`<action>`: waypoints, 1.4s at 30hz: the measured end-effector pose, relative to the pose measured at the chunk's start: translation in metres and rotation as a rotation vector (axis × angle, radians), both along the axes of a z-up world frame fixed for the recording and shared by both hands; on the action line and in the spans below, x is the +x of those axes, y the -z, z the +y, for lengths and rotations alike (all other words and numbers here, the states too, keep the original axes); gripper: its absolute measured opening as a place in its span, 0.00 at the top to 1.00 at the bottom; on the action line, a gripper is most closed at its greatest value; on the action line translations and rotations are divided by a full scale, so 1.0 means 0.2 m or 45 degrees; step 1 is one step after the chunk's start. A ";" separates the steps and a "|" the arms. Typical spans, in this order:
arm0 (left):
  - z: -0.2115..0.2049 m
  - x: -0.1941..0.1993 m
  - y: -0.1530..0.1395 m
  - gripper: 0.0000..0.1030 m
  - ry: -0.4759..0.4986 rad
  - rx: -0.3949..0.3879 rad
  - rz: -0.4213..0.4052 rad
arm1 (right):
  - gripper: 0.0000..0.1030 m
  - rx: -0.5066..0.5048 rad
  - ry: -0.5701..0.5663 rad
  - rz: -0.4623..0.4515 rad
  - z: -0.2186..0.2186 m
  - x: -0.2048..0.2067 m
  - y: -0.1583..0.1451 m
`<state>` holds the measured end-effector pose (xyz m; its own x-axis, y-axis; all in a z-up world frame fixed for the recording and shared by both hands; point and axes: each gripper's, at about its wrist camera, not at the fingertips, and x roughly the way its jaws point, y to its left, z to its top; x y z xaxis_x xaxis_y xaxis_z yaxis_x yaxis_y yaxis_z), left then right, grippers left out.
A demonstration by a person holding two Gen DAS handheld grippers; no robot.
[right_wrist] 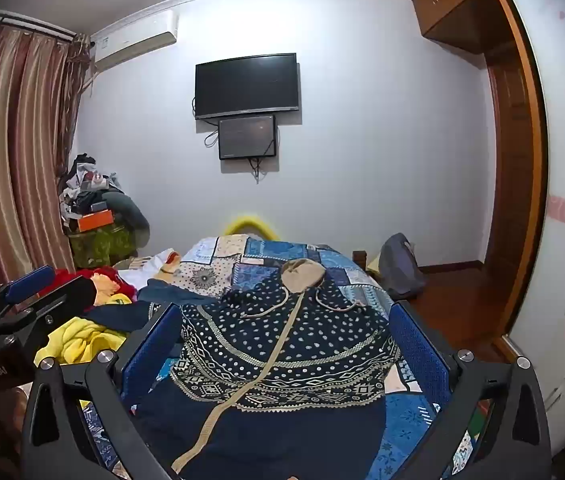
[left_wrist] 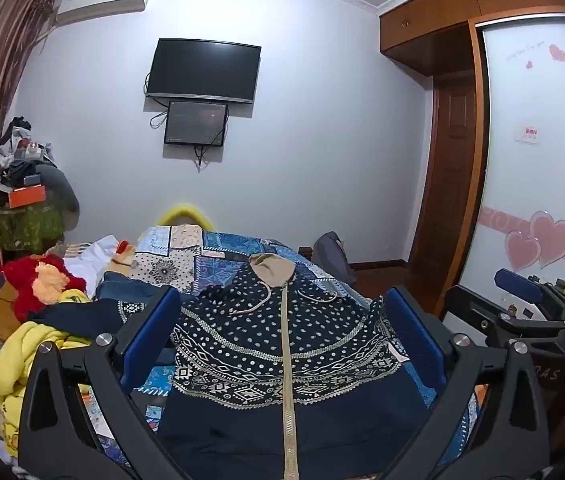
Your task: Fold large clothes
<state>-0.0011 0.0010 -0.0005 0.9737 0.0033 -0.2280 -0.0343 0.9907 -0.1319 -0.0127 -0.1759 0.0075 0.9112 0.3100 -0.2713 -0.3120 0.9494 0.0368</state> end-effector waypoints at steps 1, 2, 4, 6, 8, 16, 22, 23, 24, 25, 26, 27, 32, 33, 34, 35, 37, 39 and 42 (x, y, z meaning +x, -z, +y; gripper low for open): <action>0.00 0.01 0.01 0.00 -0.002 0.008 0.001 | 0.00 -0.001 -0.001 0.006 0.00 0.00 0.00; 0.00 0.01 0.01 0.00 -0.002 0.017 0.004 | 0.00 -0.001 -0.001 0.007 0.00 0.00 0.00; 0.00 0.00 0.01 0.00 0.002 0.032 0.008 | 0.00 -0.002 0.001 0.008 0.00 0.00 0.00; 0.00 0.00 0.01 0.00 0.009 0.036 0.012 | 0.00 -0.006 0.002 0.009 0.00 0.00 0.00; 0.00 0.01 0.02 0.00 0.020 0.022 0.014 | 0.00 -0.010 0.004 0.010 0.00 0.00 0.00; -0.05 0.02 0.03 0.00 0.009 0.063 0.018 | 0.00 -0.003 0.007 0.047 0.00 0.01 0.03; -0.05 0.02 0.03 0.00 0.013 0.059 0.020 | 0.00 -0.007 0.009 0.050 0.00 0.01 0.03; -0.05 0.02 0.03 0.00 0.012 0.059 0.020 | 0.00 -0.007 0.009 0.050 0.00 0.01 0.03; -0.05 0.02 0.03 0.00 0.011 0.061 0.021 | 0.00 -0.007 0.009 0.050 0.00 0.01 0.03; -0.05 0.02 0.03 0.00 0.009 0.063 0.020 | 0.00 -0.007 0.009 0.051 0.00 0.01 0.02; -0.05 0.02 0.03 0.00 0.009 0.064 0.019 | 0.00 -0.007 0.009 0.050 0.00 0.01 0.02; -0.05 0.03 0.02 0.00 0.009 0.065 0.019 | 0.00 -0.008 0.008 0.050 0.00 0.01 0.02; -0.05 0.04 0.02 0.00 0.008 0.058 0.018 | 0.00 -0.007 0.010 0.046 0.00 0.01 0.02; -0.05 0.04 0.02 0.00 0.009 0.059 0.018 | 0.00 -0.007 0.011 0.046 0.00 0.01 0.01; -0.05 0.04 0.02 0.00 0.009 0.059 0.018 | 0.00 -0.009 0.012 0.046 0.00 0.02 0.01; -0.05 0.04 0.02 0.00 0.007 0.058 0.019 | 0.00 -0.009 0.011 0.046 0.00 0.02 0.01; -0.05 0.04 0.02 0.00 0.007 0.055 0.020 | 0.00 -0.009 0.011 0.046 0.00 0.02 0.01; -0.05 0.05 0.02 0.00 0.006 0.053 0.022 | 0.00 -0.008 0.012 0.045 0.00 0.02 0.01; -0.05 0.05 0.02 0.00 0.005 0.054 0.023 | 0.00 -0.008 0.011 0.046 0.00 0.01 0.02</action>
<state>0.0091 -0.0092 -0.0049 0.9693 0.0093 -0.2455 -0.0322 0.9955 -0.0895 -0.0098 -0.1752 0.0044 0.9034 0.3004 -0.3059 -0.3024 0.9523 0.0420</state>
